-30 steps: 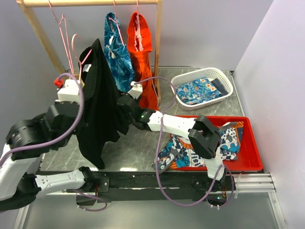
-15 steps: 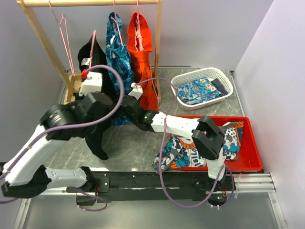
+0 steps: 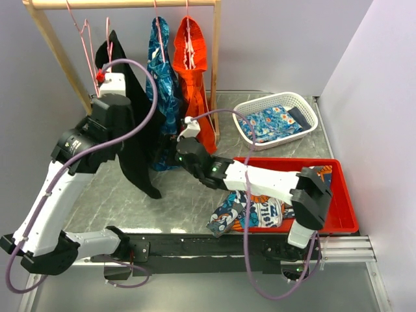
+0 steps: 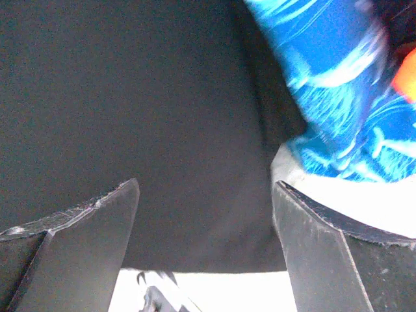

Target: Place the shorts on the hanger

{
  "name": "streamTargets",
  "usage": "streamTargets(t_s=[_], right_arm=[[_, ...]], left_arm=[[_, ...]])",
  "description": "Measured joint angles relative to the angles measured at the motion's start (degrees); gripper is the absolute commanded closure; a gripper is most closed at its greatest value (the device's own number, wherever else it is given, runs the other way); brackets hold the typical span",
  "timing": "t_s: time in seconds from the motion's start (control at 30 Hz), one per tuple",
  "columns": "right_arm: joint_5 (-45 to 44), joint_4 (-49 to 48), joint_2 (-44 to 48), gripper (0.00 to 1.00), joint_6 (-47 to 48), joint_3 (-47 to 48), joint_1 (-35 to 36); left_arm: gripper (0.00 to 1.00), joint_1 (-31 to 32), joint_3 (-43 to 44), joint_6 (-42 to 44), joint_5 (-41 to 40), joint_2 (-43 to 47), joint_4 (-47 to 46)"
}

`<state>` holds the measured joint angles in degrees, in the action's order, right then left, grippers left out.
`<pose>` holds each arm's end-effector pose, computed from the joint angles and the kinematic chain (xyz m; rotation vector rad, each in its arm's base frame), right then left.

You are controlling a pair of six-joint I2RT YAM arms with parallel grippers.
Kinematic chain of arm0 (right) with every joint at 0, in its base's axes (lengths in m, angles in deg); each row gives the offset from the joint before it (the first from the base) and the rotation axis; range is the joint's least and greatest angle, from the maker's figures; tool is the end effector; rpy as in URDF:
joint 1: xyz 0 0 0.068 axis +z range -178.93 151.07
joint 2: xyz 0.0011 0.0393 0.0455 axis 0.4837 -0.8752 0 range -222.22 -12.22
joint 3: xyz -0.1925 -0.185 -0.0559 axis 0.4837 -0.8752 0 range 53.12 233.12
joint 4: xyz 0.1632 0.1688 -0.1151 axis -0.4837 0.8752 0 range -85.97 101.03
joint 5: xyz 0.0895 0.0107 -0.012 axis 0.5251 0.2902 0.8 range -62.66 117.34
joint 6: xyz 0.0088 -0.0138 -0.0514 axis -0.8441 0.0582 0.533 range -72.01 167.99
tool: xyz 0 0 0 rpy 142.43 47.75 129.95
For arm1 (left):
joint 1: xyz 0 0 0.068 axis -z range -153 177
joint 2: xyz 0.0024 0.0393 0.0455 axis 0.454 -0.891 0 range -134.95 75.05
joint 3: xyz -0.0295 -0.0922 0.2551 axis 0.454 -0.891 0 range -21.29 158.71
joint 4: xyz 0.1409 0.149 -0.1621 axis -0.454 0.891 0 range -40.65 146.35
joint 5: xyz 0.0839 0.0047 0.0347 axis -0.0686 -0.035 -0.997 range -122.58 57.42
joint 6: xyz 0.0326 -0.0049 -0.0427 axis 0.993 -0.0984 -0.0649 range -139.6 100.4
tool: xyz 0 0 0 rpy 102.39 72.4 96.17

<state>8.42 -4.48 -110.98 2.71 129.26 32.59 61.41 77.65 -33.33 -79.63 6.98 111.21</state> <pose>0.2076 0.3583 0.3092 -0.0241 1.9257 1.0058 0.1674 -0.0830 0.4850 -0.1186 1.9386 0.3144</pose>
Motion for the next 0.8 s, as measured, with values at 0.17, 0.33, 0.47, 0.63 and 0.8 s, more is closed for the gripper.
streamTargets(t_s=[0.17, 0.33, 0.47, 0.63, 0.8], right_arm=[[2.8, -1.2, 5.4, 0.09, 1.4, -3.8, 1.8], [5.6, -1.8, 10.8, 0.09, 3.1, -7.2, 2.8], [7.1, -1.9, 14.8, 0.09, 4.6, -8.8, 3.1], [8.6, -1.7, 18.9, 0.09, 6.0, -9.9, 3.1], [9.4, -1.7, 21.7, 0.09, 7.1, -10.2, 3.2]], left_arm=[[0.99, -8.2, -0.1, 3.7, 9.8, 0.0, -5.9], [0.99, -14.6, 0.1, 5.8, 17.2, -0.9, -9.6], [0.99, -17.1, 1.6, 7.0, 21.5, -4.2, -10.7], [0.99, -18.8, 5.4, 7.3, 24.9, -9.7, -11.0], [0.99, -19.5, 8.8, 7.3, 26.3, -12.8, -10.5]])
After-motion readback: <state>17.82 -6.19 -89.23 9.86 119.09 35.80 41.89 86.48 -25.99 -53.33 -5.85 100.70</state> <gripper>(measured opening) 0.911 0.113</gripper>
